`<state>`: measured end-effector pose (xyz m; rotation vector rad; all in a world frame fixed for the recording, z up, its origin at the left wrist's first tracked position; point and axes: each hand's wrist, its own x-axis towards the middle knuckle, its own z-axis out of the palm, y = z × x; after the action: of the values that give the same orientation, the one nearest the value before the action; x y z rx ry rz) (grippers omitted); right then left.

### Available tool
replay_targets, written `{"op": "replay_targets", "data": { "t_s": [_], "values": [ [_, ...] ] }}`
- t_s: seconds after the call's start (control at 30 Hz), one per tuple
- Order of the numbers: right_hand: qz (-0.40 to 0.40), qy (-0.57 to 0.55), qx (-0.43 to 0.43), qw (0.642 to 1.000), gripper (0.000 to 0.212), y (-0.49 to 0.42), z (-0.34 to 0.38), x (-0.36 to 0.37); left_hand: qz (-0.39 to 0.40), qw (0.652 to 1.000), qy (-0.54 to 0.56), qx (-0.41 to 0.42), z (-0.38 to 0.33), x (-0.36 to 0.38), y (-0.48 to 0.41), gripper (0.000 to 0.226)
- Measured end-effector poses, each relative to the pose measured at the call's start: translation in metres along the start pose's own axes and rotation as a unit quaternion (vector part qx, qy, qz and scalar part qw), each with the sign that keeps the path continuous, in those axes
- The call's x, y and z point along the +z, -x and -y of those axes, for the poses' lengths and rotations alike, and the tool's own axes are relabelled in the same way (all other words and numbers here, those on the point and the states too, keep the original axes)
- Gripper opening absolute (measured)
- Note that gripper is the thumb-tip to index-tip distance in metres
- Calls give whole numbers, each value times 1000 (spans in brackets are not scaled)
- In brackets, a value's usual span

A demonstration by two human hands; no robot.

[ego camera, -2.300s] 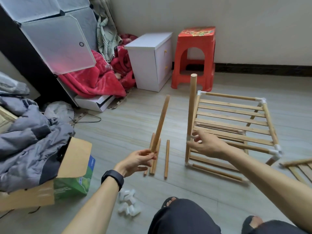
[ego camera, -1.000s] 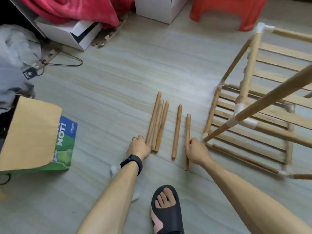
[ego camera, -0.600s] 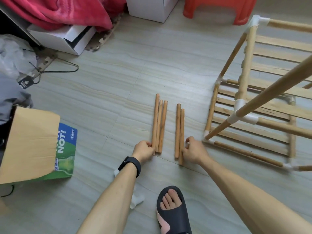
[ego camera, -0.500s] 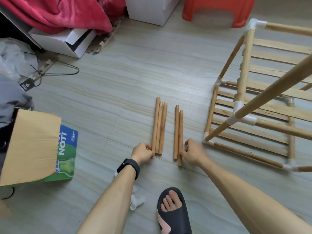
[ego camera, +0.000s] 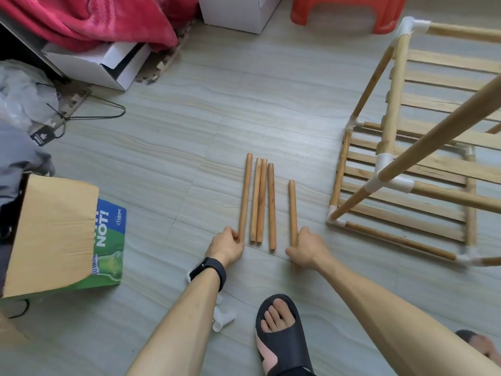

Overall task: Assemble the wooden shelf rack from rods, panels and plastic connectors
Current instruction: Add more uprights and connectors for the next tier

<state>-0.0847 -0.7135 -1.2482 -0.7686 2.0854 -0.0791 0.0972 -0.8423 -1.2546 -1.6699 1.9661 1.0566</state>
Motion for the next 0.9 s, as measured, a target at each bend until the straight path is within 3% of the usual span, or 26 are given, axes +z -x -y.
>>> {"op": "replay_targets", "data": {
  "t_s": [0.07,0.13,0.33,0.4,0.5,0.57,0.63,0.73,0.8,0.9],
  "values": [
    [39,-64,8,997,33,17,-3,-12,11,1000,-9,6,-4,-7,8,32],
    [71,-85,-9,994,13,42,-7,-27,11,1000,-18,15,-12,-22,19,33],
    [59,194,-131,970,19,134,-25,-119,-26,991,-24,132,-72,-71,70,33],
    [27,230,-143,962,17,180,-37,-159,-30,980,-28,195,-109,-83,101,34],
    [-90,225,-166,956,22,235,-69,-205,-32,962,-1,269,-162,-99,150,48],
    [-186,148,-182,954,32,261,-99,-224,-21,951,33,306,-190,-103,179,69],
    [-286,0,-231,930,38,276,-131,-234,1,939,79,334,-214,-101,197,79],
    [-399,-206,-243,860,34,283,-171,-245,-23,926,66,372,-241,-90,208,62],
    [-404,-339,-199,826,30,277,-190,-254,-66,925,39,373,-254,-84,208,46],
    [-365,-530,-189,742,25,269,-216,-266,-101,932,2,348,-263,-77,203,26]
  ]
}}
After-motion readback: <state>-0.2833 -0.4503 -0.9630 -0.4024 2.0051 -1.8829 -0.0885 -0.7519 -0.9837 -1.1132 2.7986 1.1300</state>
